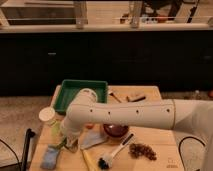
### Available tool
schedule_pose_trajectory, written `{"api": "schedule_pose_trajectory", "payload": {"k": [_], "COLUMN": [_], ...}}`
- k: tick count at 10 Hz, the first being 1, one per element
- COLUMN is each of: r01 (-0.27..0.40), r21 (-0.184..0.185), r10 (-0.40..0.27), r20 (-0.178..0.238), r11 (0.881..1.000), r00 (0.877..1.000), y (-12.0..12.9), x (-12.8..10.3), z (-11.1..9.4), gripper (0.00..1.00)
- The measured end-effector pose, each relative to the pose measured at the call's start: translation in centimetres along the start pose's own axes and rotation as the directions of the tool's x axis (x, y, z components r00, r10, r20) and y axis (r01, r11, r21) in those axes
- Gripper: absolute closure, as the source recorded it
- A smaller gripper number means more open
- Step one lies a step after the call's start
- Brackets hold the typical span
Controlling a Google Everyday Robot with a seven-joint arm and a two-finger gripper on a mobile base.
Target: Place pepper in metal cup
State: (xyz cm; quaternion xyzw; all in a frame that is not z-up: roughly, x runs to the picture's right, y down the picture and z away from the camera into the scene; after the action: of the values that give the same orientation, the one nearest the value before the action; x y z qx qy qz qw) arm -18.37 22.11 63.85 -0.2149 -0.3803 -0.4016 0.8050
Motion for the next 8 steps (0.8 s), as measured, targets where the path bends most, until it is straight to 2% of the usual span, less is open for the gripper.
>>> {"api": "schedule_pose_trajectory", "payload": {"k": [3,8], "r01": [0.014,0.033], "r21": [0.001,-0.017], "r10": [-0.014,-0.03], "r20": [0.076,0.153], "r11": [1.0,0.999], "r00": [0.997,0.988], "y": [-0.1,-0.3], "x": [-0.8,-2.6], "z": [1.2,1.9], "gripper": [0.99,0.99]}}
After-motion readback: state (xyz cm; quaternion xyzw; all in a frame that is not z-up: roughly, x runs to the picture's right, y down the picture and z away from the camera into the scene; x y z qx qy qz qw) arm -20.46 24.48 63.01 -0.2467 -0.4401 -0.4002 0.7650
